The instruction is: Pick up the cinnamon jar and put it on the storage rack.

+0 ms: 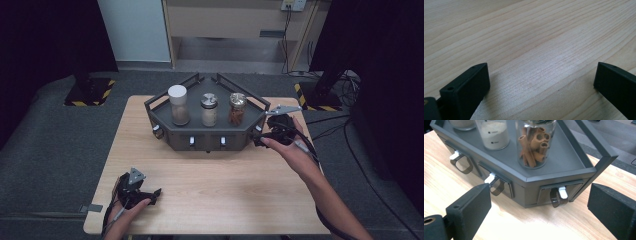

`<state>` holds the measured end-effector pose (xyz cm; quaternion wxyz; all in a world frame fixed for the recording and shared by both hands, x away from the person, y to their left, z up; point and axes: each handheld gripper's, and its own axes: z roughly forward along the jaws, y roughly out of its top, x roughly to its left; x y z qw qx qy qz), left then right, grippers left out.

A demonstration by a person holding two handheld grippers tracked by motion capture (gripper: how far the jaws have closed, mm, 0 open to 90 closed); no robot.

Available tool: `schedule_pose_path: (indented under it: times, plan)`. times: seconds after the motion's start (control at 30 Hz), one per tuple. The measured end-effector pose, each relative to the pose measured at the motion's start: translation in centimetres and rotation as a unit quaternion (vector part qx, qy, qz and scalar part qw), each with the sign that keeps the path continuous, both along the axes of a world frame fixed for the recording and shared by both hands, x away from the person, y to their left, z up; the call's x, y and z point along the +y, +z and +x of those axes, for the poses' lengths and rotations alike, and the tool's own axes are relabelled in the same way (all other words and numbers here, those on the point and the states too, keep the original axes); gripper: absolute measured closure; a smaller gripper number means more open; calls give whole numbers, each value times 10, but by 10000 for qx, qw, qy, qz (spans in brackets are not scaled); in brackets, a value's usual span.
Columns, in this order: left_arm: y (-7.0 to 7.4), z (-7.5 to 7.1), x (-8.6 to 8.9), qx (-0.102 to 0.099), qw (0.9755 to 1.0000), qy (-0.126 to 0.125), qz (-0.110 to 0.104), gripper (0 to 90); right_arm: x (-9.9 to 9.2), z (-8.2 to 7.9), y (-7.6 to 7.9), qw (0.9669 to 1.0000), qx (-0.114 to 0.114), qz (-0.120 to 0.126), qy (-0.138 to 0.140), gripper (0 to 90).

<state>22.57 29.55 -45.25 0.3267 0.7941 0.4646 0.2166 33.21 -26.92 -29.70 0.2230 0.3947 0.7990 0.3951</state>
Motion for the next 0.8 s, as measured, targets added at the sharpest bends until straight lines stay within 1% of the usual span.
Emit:
schedule_pose_path:
  times: [0.27,0.33,0.4,0.47,0.8]
  plan:
    - [0,0,0,0,10000,0,0,0,1,-5,-3,10000,-2,-61,47,50]
    - [0,0,0,0,10000,0,0,0,1,-7,-5,9999,-17,-108,49,50]
    - [0,0,0,0,10000,0,-1,0,0,-8,-8,9999,18,-94,43,50]
    - [0,0,0,-1,10000,0,0,0,-1,-10,-11,9999,25,-130,48,50]
    - [0,0,0,-1,10000,0,1,0,-4,-18,-22,9999,60,-128,58,51]
